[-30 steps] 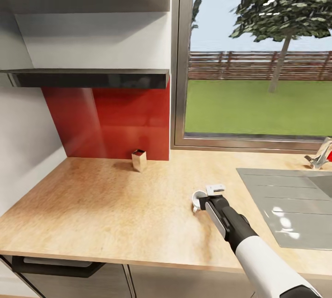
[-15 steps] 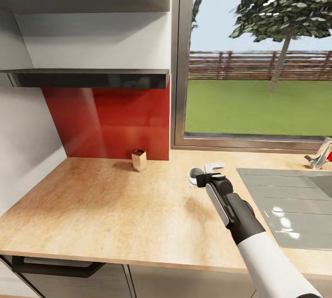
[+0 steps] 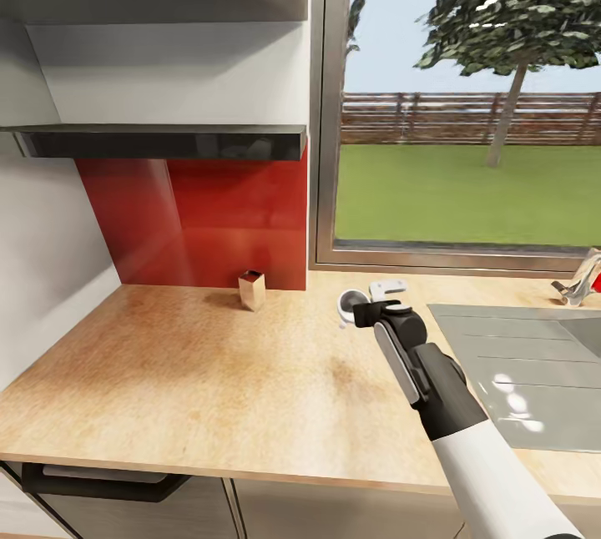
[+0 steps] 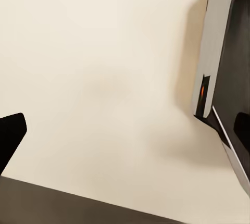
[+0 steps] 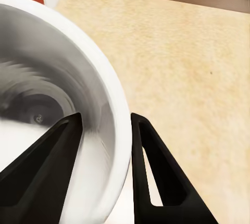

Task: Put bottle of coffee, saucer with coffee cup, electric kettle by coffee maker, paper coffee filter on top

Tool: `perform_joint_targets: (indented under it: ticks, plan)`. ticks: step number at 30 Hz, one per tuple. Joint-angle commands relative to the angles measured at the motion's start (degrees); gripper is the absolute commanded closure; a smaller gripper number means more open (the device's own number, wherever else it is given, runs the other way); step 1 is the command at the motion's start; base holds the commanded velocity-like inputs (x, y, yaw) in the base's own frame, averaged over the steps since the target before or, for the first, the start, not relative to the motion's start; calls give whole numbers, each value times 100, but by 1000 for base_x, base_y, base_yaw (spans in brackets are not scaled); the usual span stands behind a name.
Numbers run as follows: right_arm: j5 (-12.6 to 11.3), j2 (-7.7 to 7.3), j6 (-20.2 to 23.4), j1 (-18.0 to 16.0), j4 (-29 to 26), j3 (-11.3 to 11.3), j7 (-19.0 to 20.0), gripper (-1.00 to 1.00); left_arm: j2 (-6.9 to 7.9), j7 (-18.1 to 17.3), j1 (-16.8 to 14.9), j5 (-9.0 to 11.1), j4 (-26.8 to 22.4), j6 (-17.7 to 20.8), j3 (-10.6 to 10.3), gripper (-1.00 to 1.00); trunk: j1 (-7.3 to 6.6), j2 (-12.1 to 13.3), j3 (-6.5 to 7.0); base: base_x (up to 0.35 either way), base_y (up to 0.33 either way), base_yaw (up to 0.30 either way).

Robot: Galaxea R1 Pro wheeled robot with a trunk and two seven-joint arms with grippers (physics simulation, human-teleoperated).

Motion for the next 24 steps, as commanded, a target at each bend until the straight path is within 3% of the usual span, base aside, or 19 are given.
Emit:
perform_joint_targets:
  ticks: [1, 10, 20, 24]
  plan:
    - [-56, 4, 16, -7, -10, 6, -55, 100, -4, 6, -8, 38, 14, -31, -48, -100, 4, -13, -13, 0, 0, 0]
    - [-67, 17, 16, -7, -120, 6, -55, 100, -272, 17, -8, -111, -38, -59, -49, -100, 4, -13, -13, -123, -89, 0]
    - [-68, 25, 24, -7, -129, 11, -56, 100, -294, 21, -8, -141, -110, -145, -54, -100, 4, -13, -13, -103, -233, -56]
    - [-68, 25, 25, -7, -131, 7, -57, 100, -294, 29, -8, -139, -192, -471, -30, -100, 4, -13, -13, -4, -272, -244]
